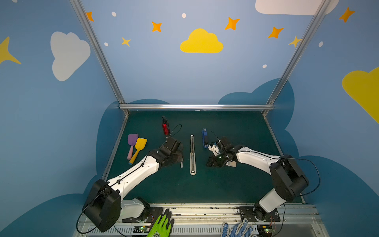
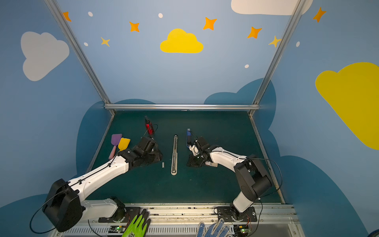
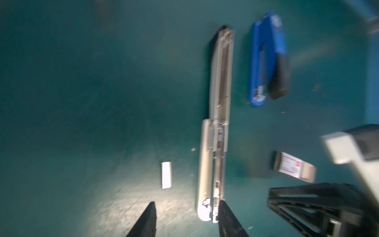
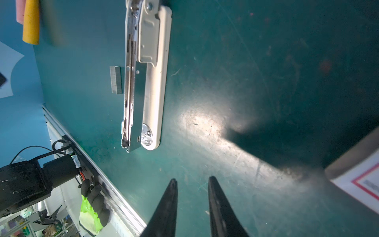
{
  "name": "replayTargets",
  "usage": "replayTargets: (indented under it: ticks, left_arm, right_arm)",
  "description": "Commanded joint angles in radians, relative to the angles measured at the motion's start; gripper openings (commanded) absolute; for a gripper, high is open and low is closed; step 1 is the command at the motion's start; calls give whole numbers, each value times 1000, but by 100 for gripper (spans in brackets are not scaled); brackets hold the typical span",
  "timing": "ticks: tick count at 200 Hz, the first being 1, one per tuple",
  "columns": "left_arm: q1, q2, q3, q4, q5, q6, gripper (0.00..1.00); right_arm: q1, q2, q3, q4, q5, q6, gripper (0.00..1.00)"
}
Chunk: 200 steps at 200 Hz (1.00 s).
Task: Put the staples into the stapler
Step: 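Grasp the staple strip lying on the table with the left gripper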
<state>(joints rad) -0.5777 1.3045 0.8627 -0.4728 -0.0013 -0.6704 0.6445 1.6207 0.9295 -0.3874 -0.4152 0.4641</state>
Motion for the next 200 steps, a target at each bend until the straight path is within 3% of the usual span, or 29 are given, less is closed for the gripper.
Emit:
replayTargets:
  ticks: [1, 52, 184, 200]
  left_arm:
    - [1, 48, 2, -54, -43, -31, 43]
    - [-31, 181, 21, -49, -60, -52, 31]
    - [-49, 392, 91, -18, -62, -40, 25]
    - [-50, 408, 97, -22, -60, -34, 18]
  right_arm:
    - [12, 2, 32, -44, 26, 1, 28]
    - [18, -7, 13, -38, 33, 14, 27]
    - [16, -1, 0, -30, 27, 16, 27]
    - [17, -1, -1, -28, 27, 16, 27]
